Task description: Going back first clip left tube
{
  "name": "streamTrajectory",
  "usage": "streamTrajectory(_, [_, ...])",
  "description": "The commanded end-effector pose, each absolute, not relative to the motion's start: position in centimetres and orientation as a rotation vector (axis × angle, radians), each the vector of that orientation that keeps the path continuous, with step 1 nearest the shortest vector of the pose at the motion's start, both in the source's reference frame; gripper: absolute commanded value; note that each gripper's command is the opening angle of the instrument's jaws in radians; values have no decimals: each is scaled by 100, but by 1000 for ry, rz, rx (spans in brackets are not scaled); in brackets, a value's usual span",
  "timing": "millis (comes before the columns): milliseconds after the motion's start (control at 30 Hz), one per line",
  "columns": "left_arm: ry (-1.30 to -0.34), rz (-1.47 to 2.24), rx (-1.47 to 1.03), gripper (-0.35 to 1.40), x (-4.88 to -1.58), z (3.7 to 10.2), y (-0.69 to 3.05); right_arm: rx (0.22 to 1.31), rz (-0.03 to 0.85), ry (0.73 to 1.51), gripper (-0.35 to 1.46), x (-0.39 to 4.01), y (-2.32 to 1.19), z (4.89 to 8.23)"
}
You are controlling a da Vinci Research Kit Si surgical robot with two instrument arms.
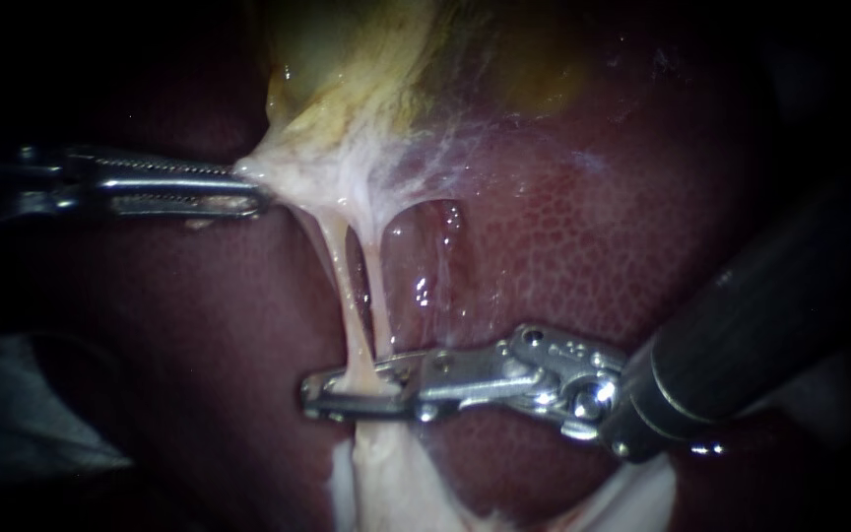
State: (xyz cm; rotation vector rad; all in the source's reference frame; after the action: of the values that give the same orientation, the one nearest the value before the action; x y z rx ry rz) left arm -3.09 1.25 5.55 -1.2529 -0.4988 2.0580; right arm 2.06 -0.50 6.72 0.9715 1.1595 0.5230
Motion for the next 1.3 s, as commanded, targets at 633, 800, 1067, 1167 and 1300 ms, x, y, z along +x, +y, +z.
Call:
streamTrajectory(633, [-500, 2058, -1254, -35, -308, 554, 125, 571, 349, 1234, 50, 202, -13, 675])
streamTrajectory(800, [-501, 2058, -1254, -35, -307, 554, 124, 546, 311, 1230, 50, 178, -7, 665])
streamTrajectory(1067, [-502, 2059, -1255, -35, -306, 553, 124, 474, 185, 1196, 50, 116, 7, 630])
streamTrajectory(1167, [-502, 2059, -1255, -35, -306, 554, 124, 451, 181, 1194, 50, 94, 18, 614])
streamTrajectory(1300, [-502, 2059, -1255, -35, -306, 555, 125, 430, 169, 1174, 50, 70, 26, 602])
